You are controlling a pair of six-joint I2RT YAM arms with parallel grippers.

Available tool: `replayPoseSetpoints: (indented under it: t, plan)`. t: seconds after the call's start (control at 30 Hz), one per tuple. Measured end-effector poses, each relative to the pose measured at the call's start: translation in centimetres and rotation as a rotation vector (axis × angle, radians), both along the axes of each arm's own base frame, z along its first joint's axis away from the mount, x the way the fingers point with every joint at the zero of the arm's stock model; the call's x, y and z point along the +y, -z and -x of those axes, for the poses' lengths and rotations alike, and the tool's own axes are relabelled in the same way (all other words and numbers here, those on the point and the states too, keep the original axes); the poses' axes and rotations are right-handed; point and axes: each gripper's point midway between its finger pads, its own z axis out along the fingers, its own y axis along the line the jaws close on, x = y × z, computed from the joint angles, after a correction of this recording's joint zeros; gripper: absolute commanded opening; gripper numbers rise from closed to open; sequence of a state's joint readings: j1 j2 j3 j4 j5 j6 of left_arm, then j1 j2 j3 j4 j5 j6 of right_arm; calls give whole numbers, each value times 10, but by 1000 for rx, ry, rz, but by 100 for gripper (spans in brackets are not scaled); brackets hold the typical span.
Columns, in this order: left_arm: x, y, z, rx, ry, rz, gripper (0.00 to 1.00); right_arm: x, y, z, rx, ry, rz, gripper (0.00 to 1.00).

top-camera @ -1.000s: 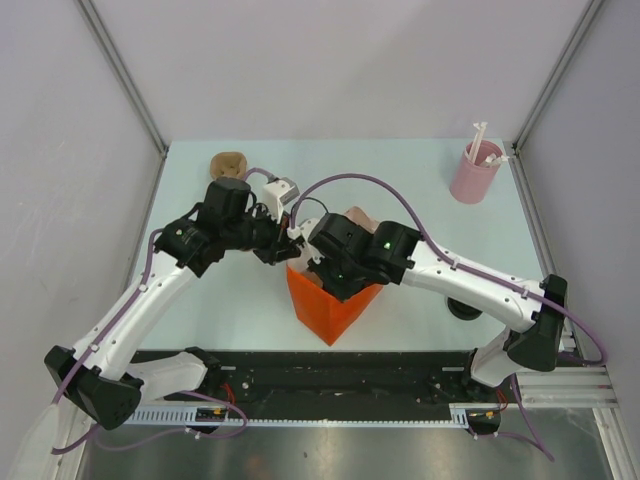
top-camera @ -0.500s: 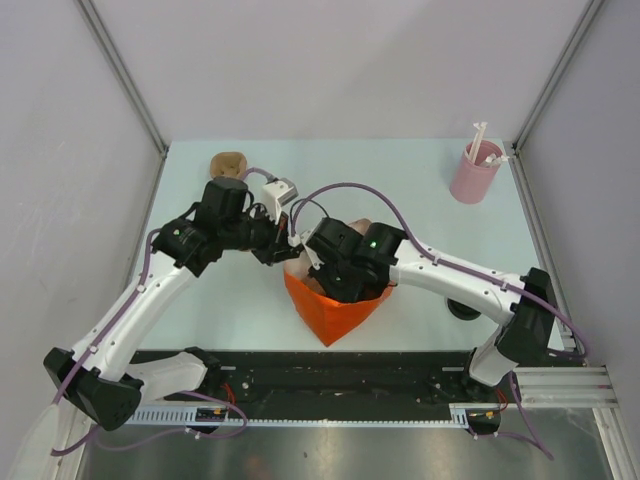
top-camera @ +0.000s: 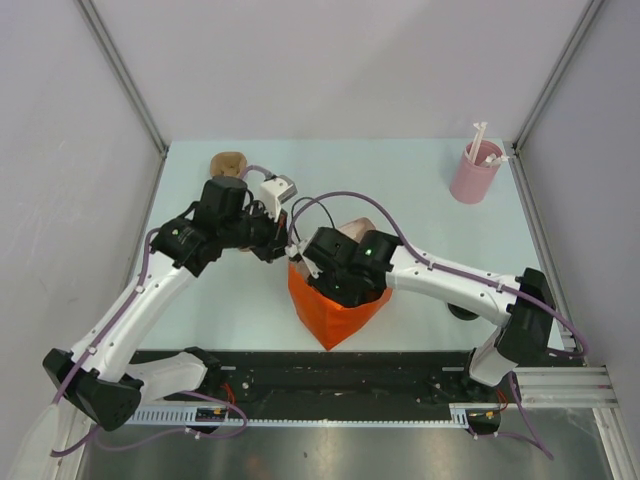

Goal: Pack the takeout coffee

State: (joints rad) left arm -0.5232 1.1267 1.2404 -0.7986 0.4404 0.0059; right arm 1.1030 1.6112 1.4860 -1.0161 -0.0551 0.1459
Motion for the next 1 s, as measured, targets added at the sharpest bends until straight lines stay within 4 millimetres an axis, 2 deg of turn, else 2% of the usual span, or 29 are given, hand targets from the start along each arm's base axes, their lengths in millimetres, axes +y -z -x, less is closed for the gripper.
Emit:
replayPoseSetpoints:
  t: [0.17,0.33,0.43,0.47,0.73,1.0]
  plan:
    - [-1,-14,-5,-35,-12,16,0,-4,6,8,1,-15,32,0]
    - [-4,-19,-3,-41,5,36,1,-3,6,6,20,0,17,0]
    - [-7,-21,-1,-36,23,49,32,-3,7,5,29,3,11,0]
    - [-8,-21,0,-35,29,54,37,-3,7,6,33,2,9,0]
    - [-16,-17,-24,-8,21,50,49,-3,8,9,31,-11,9,0]
    - [-24,-14,-28,18,67,91,50,-2,7,9,23,-20,9,0]
